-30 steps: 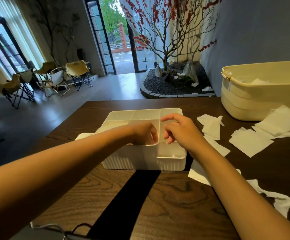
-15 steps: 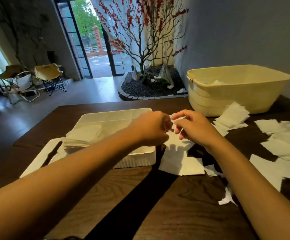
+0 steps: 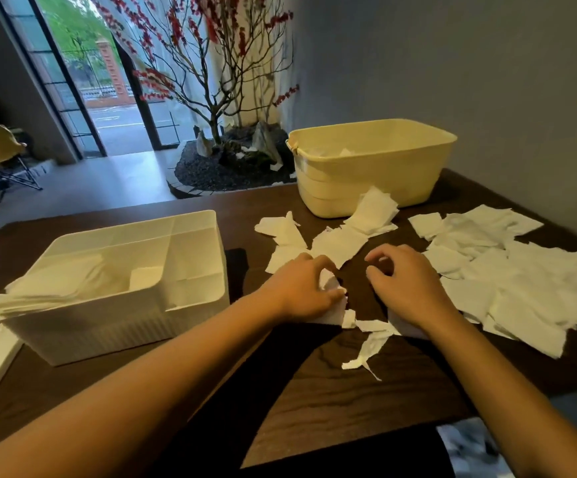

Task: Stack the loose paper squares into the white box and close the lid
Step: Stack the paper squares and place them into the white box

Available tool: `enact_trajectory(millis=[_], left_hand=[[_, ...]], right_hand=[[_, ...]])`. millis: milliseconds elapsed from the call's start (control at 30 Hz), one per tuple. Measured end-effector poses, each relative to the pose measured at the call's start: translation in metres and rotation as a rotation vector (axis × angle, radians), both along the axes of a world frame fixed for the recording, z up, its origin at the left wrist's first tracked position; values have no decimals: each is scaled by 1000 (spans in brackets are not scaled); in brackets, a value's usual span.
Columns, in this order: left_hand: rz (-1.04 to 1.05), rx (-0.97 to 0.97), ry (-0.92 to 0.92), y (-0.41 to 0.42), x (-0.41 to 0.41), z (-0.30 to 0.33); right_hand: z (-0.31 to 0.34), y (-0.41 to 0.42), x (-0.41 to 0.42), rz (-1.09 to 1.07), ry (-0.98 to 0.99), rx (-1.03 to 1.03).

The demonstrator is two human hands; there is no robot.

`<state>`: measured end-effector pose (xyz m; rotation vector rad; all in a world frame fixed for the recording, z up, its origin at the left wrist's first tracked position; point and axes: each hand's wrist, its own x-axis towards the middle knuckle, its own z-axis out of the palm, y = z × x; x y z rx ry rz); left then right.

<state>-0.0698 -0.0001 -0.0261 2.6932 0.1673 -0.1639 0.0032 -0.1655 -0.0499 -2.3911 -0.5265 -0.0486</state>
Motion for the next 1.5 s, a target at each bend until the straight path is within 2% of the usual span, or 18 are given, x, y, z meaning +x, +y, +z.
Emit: enact_trajectory(millis=[100,233,400,567,800,1000,1167,1233,1367,1433,1500], left_hand=[[-83,-112,-145,-17,15,-4],[-208,-44,-272,-45,40,-9],[-345,55,-171,-102,78,-22],[-362,195,-122,-125,102,-33],[-270,193,-102,-77,93,-22],[-137,177,-194,-29,58,2],[5,197,43,-3,28,10],[40,162,127,3,19,10],[88,160,239,4,10,7],[102,139,242,3,9,7],[115,98,231,4,10,7]], right_hand=[[6,-20,16,-136,-116,6],[7,-61,44,-427,-190,-197],[-11,-111,75,-542,18,-379],[-19,-112,84,-527,114,-337],[-16,-62,81,-416,82,-247],[-14,-4,58,-223,49,-198],[-8,8,48,-113,67,-100],[-4,8,43,-85,45,-139],[12,3,26,-141,-136,-345],[18,0,18,-137,-102,-409],[21,-1,11,-72,24,-488]])
